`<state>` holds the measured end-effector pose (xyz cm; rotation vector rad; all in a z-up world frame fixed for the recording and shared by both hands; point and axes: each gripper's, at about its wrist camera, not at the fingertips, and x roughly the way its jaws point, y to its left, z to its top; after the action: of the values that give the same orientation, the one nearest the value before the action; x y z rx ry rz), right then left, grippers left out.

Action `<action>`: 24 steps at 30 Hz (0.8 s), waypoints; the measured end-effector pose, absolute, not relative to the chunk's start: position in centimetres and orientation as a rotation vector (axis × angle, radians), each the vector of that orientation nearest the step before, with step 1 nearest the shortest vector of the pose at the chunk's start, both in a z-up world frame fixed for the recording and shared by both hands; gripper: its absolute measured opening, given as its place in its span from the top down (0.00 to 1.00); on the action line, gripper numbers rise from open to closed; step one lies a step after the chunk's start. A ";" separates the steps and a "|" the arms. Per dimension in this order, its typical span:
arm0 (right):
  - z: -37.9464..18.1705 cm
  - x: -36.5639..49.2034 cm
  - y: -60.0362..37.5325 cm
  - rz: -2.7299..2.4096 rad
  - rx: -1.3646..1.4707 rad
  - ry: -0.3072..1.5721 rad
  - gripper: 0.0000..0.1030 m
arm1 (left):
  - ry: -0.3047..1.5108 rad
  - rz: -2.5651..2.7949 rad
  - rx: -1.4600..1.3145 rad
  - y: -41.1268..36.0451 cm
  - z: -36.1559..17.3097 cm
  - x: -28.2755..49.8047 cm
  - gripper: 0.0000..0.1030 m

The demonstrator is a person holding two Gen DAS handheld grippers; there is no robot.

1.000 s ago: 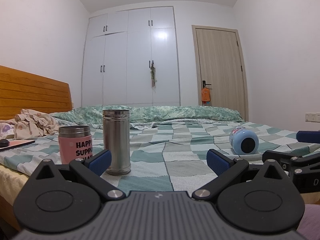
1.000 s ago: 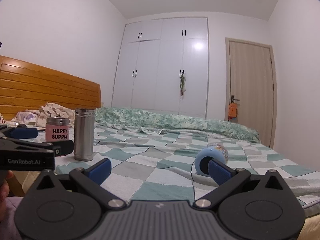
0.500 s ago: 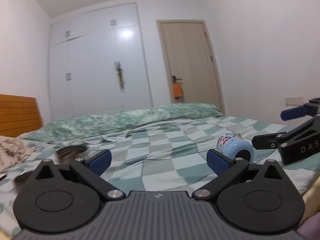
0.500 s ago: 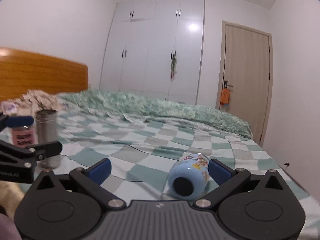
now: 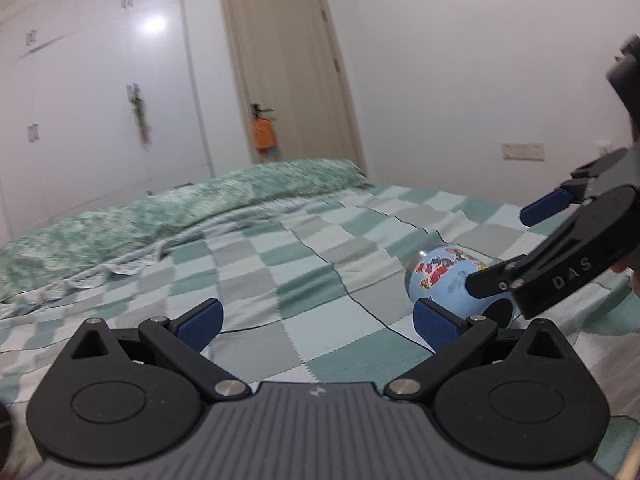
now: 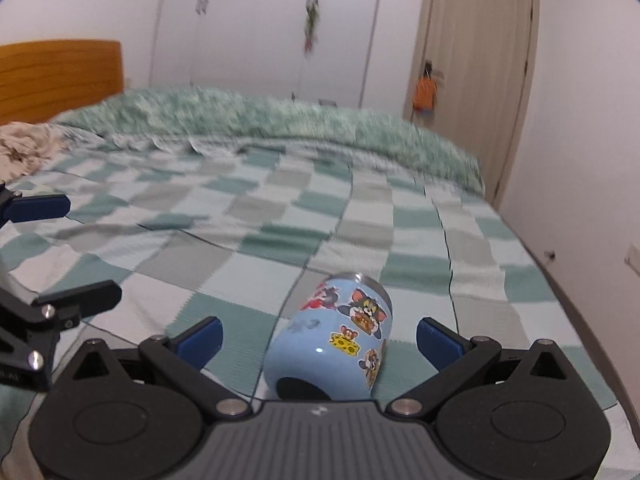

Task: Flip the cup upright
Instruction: 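Move the right tool to the lying blue sticker cup and grasp its body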

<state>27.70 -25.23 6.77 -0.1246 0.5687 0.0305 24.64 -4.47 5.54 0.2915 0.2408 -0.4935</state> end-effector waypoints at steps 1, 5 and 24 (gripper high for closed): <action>6.6 28.3 -25.3 0.026 -0.123 0.587 0.00 | 0.253 -0.513 0.297 -4.7 5.3 25.3 0.00; 5.9 30.5 -25.1 -0.010 -0.126 0.646 0.00 | 0.298 -0.567 0.320 -5.1 4.3 27.5 0.00; 2.5 37.7 -26.0 -0.066 -0.027 0.851 0.00 | 0.432 -0.785 0.453 -5.0 0.9 37.7 0.00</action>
<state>37.68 -25.98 2.54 -0.0272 0.8507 -0.0661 37.69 -4.99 0.88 0.4535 0.4319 -0.7855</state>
